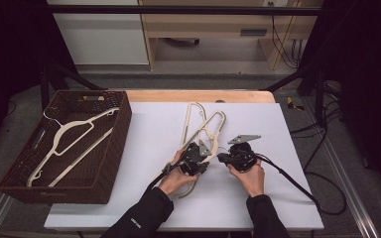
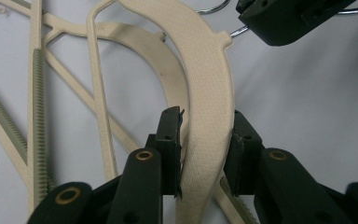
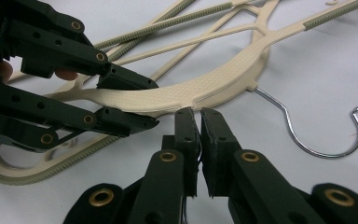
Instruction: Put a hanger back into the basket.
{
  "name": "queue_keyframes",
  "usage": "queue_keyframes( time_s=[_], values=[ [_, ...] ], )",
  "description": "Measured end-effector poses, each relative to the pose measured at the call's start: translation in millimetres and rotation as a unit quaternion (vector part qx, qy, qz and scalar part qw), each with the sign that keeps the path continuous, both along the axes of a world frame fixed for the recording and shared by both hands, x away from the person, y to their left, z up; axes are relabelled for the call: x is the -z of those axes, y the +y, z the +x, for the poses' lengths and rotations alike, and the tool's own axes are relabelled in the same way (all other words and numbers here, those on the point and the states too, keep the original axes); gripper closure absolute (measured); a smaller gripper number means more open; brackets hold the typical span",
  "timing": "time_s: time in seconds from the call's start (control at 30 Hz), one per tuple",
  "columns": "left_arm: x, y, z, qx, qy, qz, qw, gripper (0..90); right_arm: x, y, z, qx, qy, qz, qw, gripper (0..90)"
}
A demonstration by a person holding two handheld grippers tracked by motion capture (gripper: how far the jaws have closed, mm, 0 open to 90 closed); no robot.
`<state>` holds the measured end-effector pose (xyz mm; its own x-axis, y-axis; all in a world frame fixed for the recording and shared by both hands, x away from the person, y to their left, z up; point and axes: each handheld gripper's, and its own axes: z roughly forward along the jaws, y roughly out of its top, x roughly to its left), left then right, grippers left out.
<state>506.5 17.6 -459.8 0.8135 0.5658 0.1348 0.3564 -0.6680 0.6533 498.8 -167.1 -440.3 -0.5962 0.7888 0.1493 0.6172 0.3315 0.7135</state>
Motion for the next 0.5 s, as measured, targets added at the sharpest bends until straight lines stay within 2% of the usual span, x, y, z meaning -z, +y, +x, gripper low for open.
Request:
queue_keyframes(
  time_s=[0.1,0.2,0.27,0.37,0.47,0.5],
  values=[
    [-1.9,0.2,-1.5,0.003,0.002,0.001,1.0,71.2,-2.9,-1.1,-1.6,-0.004,-0.008,0.009,0.9999,80.0],
    [-4.1,1.5,-2.1,0.003,0.0,-0.002,1.0,71.6,-13.2,-6.5,-6.0,-0.014,-0.031,0.047,0.9983,74.2],
    [-6.0,2.8,-2.5,0.002,0.0,0.0,1.0,72.1,-23.3,-12.2,-9.5,-0.022,-0.057,0.081,0.9949,69.3],
    [-9.4,5.9,-3.2,-0.002,-0.008,-0.007,0.9999,73.0,-40.0,-23.2,-18.1,-0.016,-0.093,0.098,0.9907,61.8],
    [-17.5,12.9,-3.0,-0.005,-0.014,-0.011,0.9998,74.5,-52.6,-33.3,-25.8,-0.014,-0.119,0.117,0.9859,51.7],
    [-19.8,15.3,-3.2,-0.011,-0.016,-0.023,0.9996,75.1,-55.6,-35.8,-28.3,-0.017,-0.122,0.119,0.9852,48.8]
  ],
)
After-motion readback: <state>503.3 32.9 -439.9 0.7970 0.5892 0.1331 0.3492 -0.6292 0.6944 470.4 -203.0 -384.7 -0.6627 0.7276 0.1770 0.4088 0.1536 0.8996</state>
